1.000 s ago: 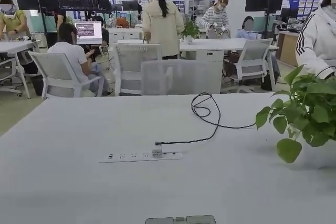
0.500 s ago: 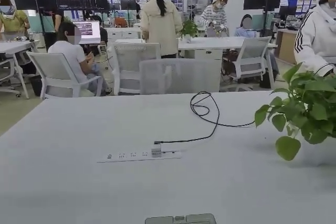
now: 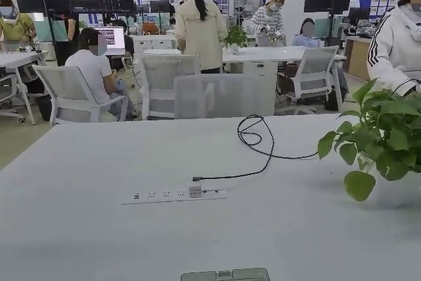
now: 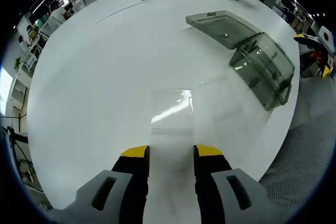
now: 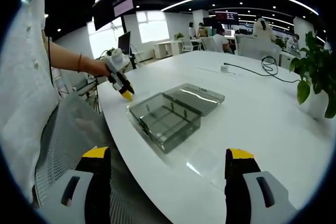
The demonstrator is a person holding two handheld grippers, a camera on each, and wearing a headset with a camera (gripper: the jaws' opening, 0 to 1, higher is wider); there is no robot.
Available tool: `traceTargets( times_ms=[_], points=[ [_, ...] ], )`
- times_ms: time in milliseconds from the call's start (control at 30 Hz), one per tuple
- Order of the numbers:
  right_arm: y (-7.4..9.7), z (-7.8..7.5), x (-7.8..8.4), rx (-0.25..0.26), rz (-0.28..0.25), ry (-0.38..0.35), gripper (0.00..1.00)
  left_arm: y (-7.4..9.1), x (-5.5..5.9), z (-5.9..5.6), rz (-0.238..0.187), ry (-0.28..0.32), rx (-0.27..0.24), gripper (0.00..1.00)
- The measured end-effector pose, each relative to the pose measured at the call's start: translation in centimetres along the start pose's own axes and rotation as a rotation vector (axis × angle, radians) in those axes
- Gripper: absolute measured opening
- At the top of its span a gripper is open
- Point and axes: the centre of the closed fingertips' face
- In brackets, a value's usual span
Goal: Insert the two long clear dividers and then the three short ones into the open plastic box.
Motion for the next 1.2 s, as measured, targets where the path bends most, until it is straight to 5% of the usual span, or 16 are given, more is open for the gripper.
traceTargets(
  times_ms=[433,800,1033,1200],
  points=[
    [0.0,0.1,0.0,0.003,0.002,0.004,0.90,0.3,0.2,-0.2,0.025,0.055,0.052,0.31],
    [-0.3,0.3,-0.3,-0.003,0.013,0.010,0.89,1.0,0.5,-0.5,0.003,0.217,0.111,0.31],
    [-0.6,0.5,-1.2,-0.009,0.007,0.010,0.87,2.2,0.3,-0.8,-0.045,0.347,0.151,0.31],
    [-0.9,0.9,-2.8,-0.019,-0.016,0.015,0.84,3.9,-1.0,-1.0,-0.117,0.430,0.172,0.31]
  ],
)
Point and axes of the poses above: the centre of the closed fingertips' face, and the gripper's own axes: y roughly backward along the fingers, z roughly to its left, x roughly out of its underside, and after that the axes turned 15 degrees about -x, right-handed
